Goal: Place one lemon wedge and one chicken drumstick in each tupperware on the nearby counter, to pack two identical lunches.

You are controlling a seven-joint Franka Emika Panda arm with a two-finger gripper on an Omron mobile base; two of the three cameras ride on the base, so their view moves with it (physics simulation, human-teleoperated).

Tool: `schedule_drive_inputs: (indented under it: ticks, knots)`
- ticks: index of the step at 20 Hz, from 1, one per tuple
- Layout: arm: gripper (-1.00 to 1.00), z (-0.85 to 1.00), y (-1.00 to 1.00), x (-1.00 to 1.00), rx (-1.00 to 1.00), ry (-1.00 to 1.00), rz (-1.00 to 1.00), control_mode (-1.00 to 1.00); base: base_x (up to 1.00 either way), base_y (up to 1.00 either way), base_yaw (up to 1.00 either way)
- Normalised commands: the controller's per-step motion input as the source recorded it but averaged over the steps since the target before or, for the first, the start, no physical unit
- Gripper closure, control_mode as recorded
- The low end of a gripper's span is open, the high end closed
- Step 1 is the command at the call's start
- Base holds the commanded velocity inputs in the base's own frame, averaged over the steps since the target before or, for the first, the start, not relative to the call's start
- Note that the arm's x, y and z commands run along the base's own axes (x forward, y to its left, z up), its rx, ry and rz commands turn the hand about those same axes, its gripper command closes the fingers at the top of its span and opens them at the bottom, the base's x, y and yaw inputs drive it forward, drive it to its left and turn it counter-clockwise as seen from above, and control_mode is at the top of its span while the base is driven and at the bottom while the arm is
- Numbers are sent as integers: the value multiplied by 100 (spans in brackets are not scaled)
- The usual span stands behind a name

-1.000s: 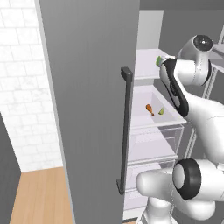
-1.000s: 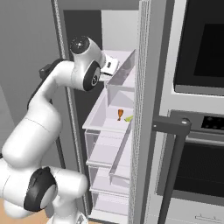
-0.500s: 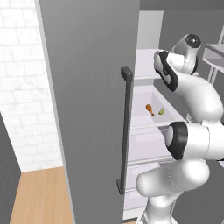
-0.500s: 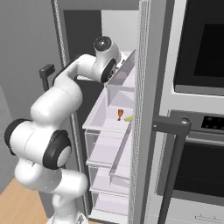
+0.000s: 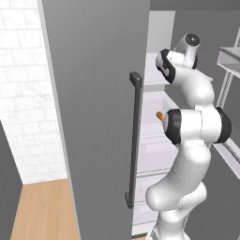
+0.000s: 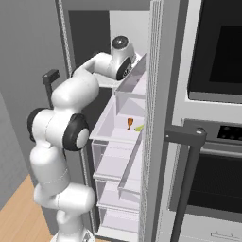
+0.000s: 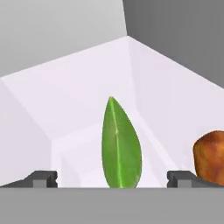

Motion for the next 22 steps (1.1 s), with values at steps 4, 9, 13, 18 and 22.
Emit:
schedule_drive_inputs:
  ticks: [4,9,13,18,22]
  knots:
    - [-100,-24,-12,68,0,1,0,-100,0,0,0]
    - [-100,-14,-30,45,0,2,0,-100,0,0,0]
    - [-100,-55,-4,3,-1,16,0,-100,0,0,0]
    - [-100,-28,3,-8,-4,4,0,-100,0,0,0]
    - [-100,-12,0,8,-2,0,0,-100,0,0,0]
